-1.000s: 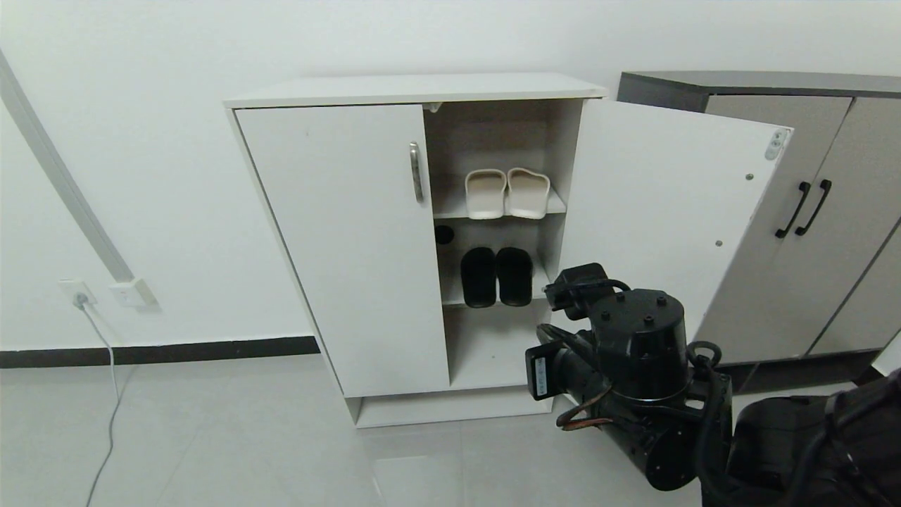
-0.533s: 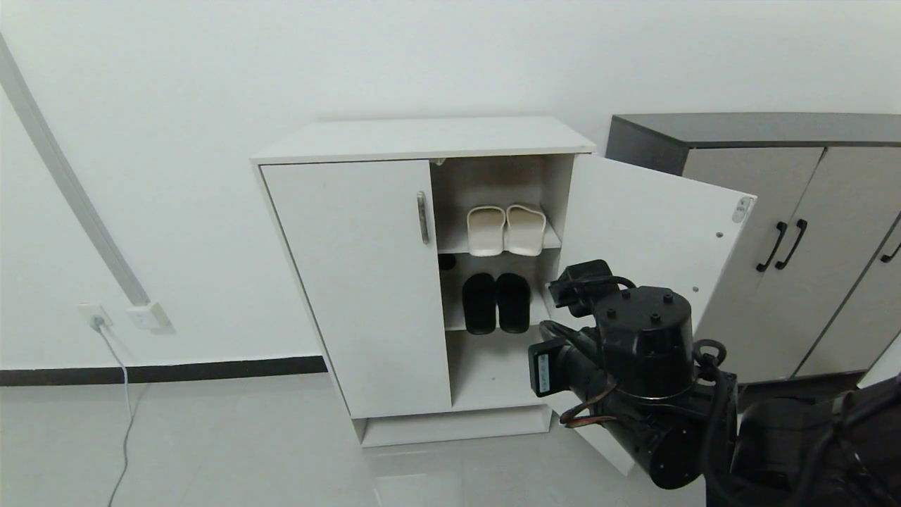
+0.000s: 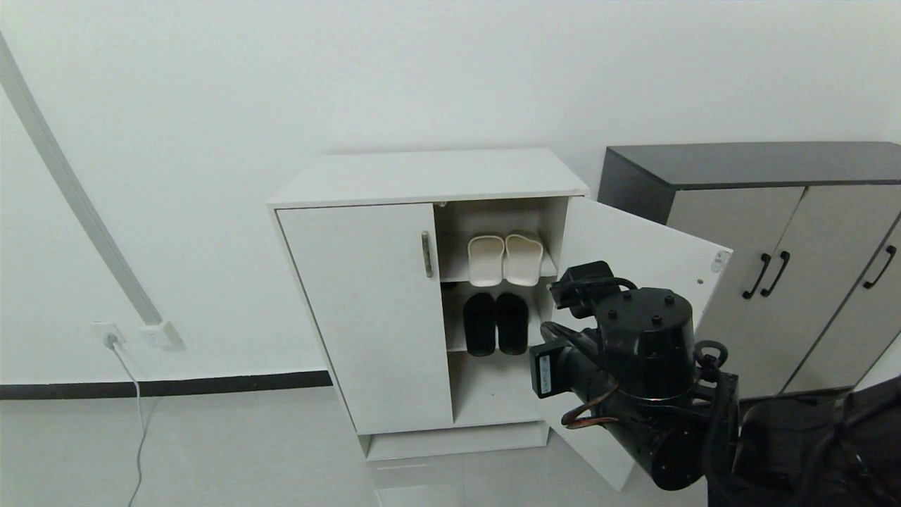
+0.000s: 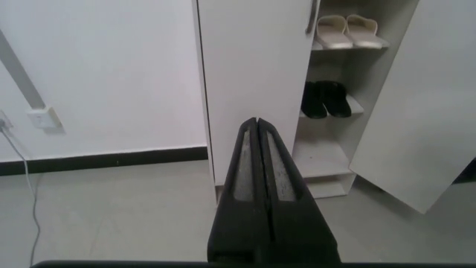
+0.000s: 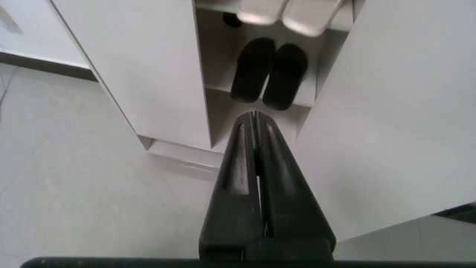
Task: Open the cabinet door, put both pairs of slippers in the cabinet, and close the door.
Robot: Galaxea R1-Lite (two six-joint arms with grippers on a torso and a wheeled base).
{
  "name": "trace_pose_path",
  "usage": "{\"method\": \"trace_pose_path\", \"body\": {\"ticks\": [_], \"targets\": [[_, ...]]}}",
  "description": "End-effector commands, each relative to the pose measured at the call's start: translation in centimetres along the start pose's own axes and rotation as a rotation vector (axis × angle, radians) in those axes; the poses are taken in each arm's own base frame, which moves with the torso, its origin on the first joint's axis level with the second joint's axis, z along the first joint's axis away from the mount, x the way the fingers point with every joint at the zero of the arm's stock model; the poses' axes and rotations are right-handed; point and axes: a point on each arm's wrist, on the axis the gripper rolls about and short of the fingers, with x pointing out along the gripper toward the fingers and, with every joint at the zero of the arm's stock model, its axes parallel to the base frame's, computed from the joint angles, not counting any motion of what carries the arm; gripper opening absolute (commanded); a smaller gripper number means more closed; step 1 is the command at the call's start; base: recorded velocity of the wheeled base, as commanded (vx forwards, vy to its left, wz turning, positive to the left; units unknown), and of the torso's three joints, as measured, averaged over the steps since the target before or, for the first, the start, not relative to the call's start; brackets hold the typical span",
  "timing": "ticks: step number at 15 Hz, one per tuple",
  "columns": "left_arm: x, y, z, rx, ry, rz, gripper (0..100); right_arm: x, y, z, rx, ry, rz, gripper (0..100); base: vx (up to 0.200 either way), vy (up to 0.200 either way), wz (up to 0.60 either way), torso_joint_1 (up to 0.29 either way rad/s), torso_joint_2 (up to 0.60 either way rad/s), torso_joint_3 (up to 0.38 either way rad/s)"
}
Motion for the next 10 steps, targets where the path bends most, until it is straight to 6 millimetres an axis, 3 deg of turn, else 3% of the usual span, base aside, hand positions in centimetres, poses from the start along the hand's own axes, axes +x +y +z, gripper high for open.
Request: {"method": "trace_pose_path", "body": {"ticks": [1,10], "targets": [[0.0,0.0,0.01,-0.001,0.0,0.0,0,-0.08,-0.03,0.11,0.002,-0.003,0.0,0,0.0,0.0,0.0,0.183,-0.51,-0.315],[0.0,0.0,0.01,-0.001,0.0,-0.001,0,-0.38,-0.65,0.1,-0.004,-0.002,0.01,0,0.0,0.0,0.0,0.216,-0.53,-0.319]]}}
